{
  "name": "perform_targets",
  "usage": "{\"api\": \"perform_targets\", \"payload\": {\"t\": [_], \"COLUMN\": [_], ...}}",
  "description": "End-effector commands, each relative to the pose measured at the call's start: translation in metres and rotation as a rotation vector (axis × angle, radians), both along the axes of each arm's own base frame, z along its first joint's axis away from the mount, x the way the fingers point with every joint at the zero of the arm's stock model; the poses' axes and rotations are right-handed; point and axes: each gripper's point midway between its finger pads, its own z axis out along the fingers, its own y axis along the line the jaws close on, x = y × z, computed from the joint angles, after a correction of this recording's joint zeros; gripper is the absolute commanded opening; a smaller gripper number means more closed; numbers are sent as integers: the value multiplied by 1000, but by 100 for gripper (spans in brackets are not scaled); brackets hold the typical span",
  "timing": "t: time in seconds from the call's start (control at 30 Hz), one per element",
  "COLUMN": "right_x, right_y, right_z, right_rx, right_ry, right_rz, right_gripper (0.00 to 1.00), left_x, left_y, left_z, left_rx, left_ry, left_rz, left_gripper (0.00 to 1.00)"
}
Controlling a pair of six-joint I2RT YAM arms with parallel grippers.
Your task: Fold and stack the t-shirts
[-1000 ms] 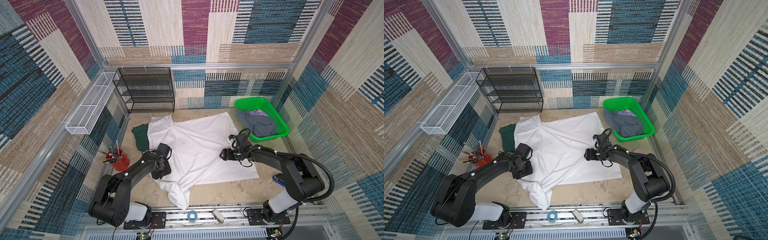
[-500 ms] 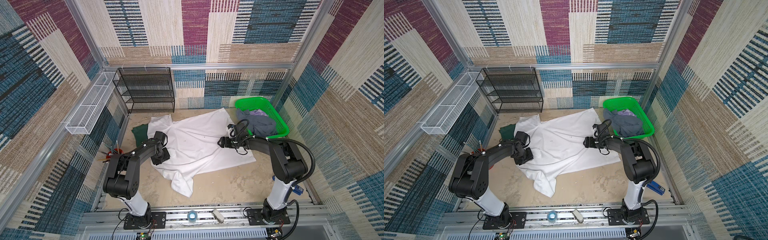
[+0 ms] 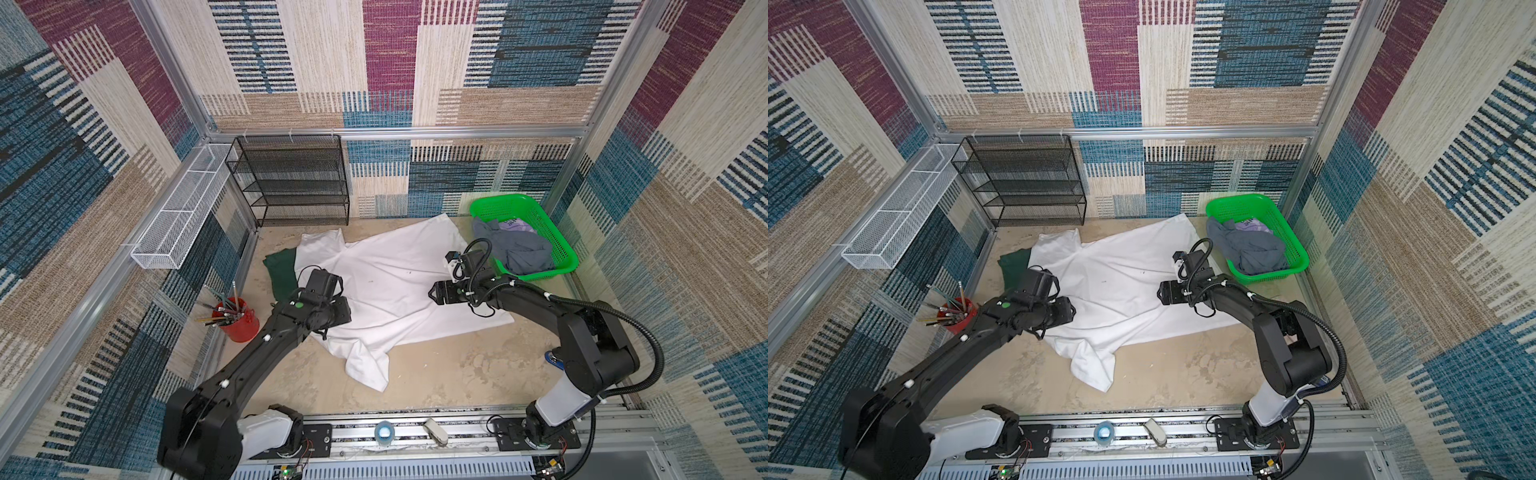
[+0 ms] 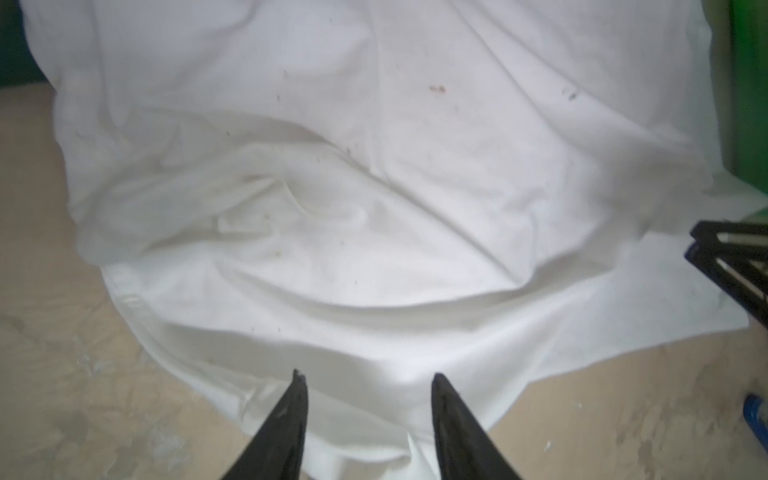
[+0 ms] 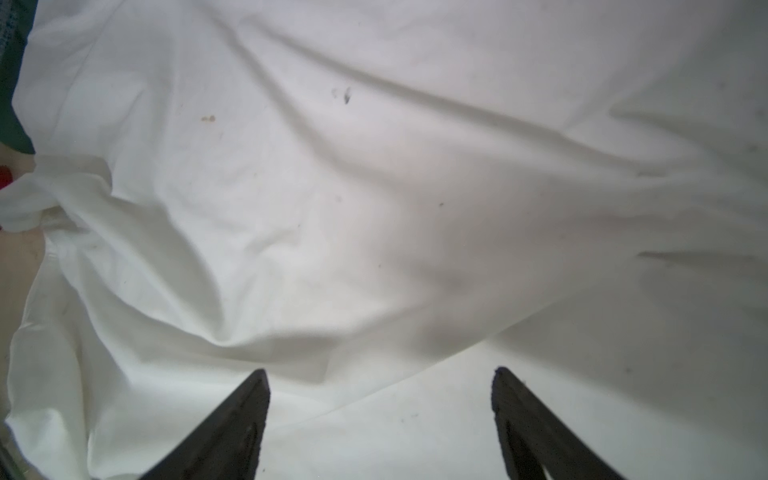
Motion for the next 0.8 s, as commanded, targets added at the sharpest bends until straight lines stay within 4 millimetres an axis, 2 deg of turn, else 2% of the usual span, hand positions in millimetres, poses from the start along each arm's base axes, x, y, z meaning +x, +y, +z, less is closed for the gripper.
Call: {"api": "perform_targets", "payload": {"t": [0.0, 0.1, 0.2, 0.33, 0.63, 0.7, 0.77], "right_x": [-21, -29, -31, -34, -39, -39, -37], "right_y": [11, 14, 16, 20, 19, 20, 20], "right_z": [-2, -5, -3, -3, -6, -6, -5], "right_rx": [34, 30, 49, 64, 67, 65, 64], "right_ry": [51, 65, 63, 69, 77, 79, 74], "right_rz": [7, 10, 11, 23, 26, 31, 31], "right_gripper": [85, 85, 85, 85, 86, 86, 86], "left_x": [-63, -98, -113, -113, -90, -91, -93], "left_y": [-7, -10, -14, -14, -24, -26, -24], "left_z": [-22, -38, -52, -70, -89, -95, -97], "left_rx": [-70, -95, -100, -54, -12, -4, 13], "left_ry": [133, 215, 250, 289, 267, 294, 312], "left_rz": [-32, -70, -98, -112, -121, -127, -131], "left_gripper": [48, 44, 44, 45, 47, 37, 20]}}
